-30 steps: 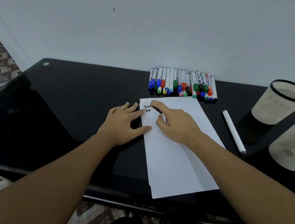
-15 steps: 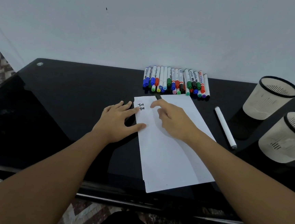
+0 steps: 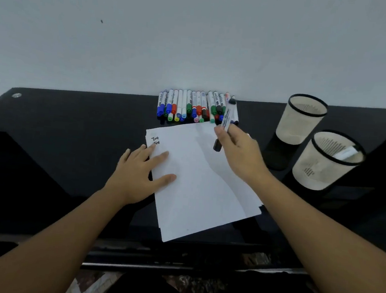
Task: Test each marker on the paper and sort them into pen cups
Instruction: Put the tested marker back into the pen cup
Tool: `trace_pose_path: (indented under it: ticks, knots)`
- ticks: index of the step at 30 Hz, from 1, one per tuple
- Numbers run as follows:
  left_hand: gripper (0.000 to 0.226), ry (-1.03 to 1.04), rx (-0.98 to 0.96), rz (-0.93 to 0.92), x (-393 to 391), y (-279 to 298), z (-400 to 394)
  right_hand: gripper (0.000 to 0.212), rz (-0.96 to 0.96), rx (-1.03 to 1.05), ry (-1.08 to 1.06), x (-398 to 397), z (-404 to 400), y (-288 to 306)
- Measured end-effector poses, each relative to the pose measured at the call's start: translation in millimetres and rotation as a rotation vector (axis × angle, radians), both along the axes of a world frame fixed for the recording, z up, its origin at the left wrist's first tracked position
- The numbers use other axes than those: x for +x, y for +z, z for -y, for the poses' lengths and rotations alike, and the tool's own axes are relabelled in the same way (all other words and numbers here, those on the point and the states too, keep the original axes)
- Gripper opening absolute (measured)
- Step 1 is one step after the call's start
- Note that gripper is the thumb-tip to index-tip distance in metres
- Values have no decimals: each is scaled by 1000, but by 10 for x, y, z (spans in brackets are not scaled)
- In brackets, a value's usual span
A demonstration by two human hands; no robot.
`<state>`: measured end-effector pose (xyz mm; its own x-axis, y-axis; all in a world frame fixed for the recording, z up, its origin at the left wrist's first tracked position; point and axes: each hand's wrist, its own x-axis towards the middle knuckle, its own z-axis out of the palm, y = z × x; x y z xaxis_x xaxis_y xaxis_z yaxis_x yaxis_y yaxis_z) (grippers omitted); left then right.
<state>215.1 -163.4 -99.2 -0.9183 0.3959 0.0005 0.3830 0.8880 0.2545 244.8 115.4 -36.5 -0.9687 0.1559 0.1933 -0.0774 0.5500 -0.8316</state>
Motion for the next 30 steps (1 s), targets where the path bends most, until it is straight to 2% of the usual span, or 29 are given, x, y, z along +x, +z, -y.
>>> trace_pose_path:
  ticks: [2, 5, 6, 11, 20, 25, 30]
  knots:
    - [89, 8, 13, -10, -12, -1, 12, 45, -101, 95, -86, 86, -161, 117]
    - [91, 12, 28, -1, 8, 12, 0, 22, -175, 135, -171, 274, -437, 355]
    - [91, 13, 33, 2, 16, 14, -5, 20, -194, 143, -192, 346, -524, 445]
    - [91, 11, 21, 0, 19, 8, -27, 28, -256, 292, -350, 616, -959, 768]
    - [91, 2, -8, -5, 21, 14, -59, 30, -122, 472, -581, 806, -1454, 719]
    - [91, 3, -6, -10, 18, 17, -48, 28, -58, 484, -595, 810, -1493, 657]
    - [92, 1, -11, -10, 10, 21, -64, 40, -31, 440, -578, 791, -1470, 645]
